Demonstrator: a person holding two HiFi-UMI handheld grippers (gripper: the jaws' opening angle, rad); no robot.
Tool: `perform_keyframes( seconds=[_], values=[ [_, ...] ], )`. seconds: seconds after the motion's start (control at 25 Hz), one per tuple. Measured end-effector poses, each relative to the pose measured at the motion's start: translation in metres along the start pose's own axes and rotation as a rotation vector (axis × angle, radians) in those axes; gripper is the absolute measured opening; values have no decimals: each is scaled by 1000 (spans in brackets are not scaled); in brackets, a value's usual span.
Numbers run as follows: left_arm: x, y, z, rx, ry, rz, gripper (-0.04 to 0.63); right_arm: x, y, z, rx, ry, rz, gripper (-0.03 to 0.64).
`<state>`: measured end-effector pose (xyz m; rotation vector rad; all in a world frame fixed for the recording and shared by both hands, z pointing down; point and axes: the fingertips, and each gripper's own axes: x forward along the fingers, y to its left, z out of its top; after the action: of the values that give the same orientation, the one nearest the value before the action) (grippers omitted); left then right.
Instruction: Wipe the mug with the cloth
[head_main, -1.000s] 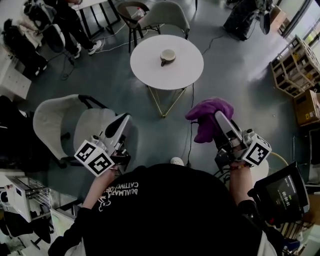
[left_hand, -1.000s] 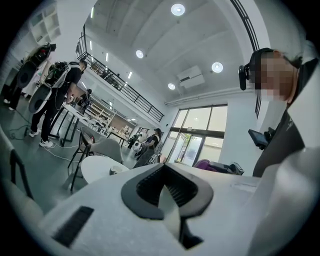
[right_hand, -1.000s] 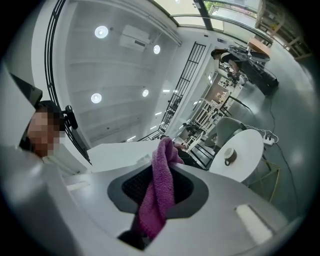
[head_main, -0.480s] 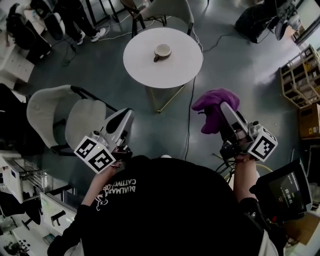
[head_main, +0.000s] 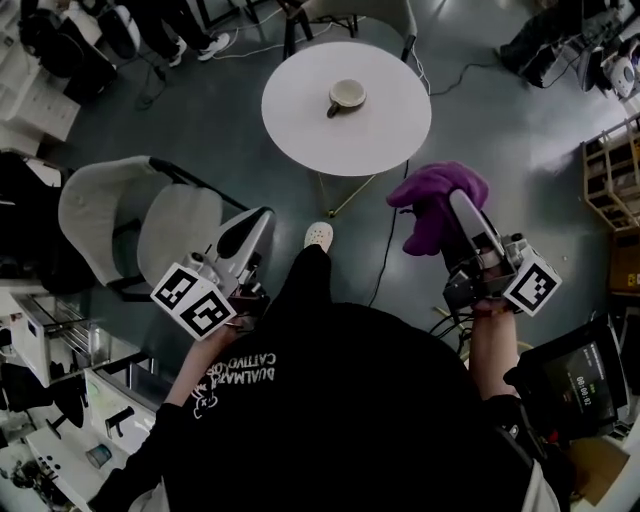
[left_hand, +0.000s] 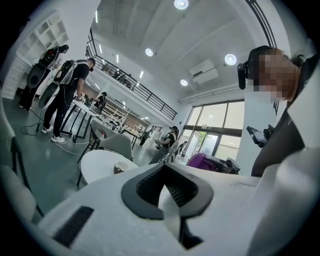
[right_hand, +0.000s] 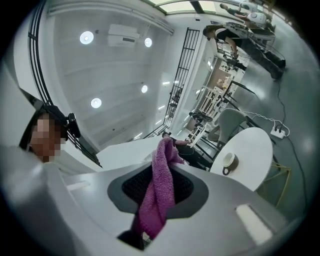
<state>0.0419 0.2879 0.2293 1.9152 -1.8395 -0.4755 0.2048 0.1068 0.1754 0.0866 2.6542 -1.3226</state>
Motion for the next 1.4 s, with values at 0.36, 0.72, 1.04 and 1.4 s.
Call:
perform_keyframes(
  seconds=[0.36,0.72,1.04,1.4],
  values=[
    [47,33,28,-3,10,-90,-3,40,-5,15,-21,-20,-1,67],
    [156,145,54,19,172,-156,-3,152,-66,60,-50,-40,-66,67],
    [211,163,49,226,325,-274,75,180,-102,70,-28,-101,-154,67],
    [257,208,-35,252,582,-280,202,156,-128,70,-9,-162,-278,67]
  ],
)
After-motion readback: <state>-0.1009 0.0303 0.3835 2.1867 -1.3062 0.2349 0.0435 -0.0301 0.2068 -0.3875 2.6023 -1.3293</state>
